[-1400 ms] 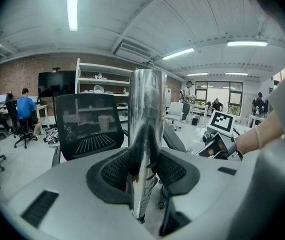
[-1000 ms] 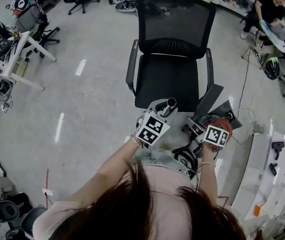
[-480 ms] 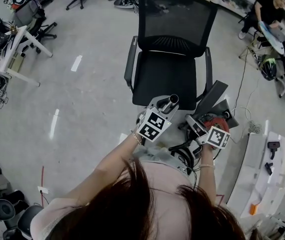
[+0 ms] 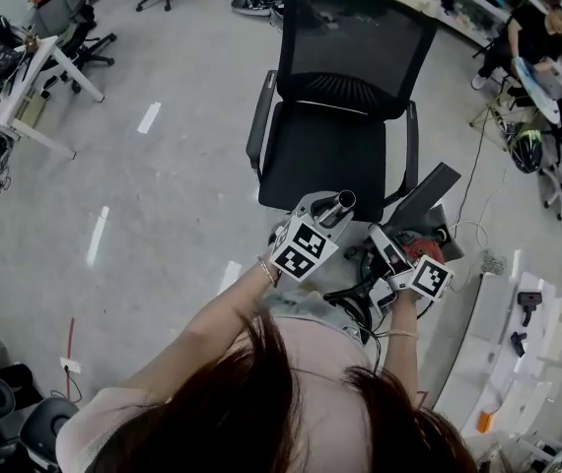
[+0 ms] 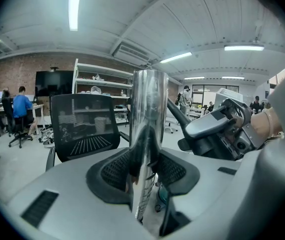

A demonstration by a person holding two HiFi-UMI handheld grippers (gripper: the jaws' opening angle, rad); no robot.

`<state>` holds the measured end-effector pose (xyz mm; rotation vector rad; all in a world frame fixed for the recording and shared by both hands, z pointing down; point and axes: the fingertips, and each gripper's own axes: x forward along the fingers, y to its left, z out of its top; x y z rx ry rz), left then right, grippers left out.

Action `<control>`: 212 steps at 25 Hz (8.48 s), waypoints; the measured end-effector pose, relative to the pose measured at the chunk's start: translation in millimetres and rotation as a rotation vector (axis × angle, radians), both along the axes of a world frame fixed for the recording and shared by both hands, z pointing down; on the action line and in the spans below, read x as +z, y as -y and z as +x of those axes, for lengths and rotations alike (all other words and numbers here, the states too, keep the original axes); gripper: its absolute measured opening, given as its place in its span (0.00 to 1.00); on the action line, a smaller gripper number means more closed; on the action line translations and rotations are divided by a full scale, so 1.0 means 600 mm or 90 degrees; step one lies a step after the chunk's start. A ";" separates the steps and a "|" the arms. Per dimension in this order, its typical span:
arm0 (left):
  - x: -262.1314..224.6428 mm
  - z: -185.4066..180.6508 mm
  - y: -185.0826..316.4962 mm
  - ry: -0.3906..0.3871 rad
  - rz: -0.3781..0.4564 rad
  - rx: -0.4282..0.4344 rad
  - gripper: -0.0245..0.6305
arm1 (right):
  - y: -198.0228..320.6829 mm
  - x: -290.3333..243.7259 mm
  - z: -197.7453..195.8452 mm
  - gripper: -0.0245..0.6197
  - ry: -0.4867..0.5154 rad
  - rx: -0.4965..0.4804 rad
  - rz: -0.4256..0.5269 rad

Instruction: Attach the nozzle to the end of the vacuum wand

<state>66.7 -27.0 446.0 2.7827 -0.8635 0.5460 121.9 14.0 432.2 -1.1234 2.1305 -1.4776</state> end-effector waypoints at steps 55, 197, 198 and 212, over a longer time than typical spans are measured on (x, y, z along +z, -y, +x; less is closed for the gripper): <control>-0.005 -0.006 -0.030 -0.001 0.009 0.015 0.27 | 0.091 -0.160 -0.075 0.31 -0.016 -0.066 0.164; -0.002 -0.021 -0.029 -0.013 0.010 0.068 0.27 | 0.059 -0.162 -0.199 0.31 -0.599 -0.150 0.268; -0.002 -0.022 -0.030 -0.013 0.010 0.070 0.27 | 0.058 -0.162 -0.200 0.31 -0.599 -0.158 0.270; -0.002 -0.022 -0.030 -0.013 0.006 0.083 0.27 | 0.048 -0.167 -0.198 0.31 -0.592 -0.173 0.299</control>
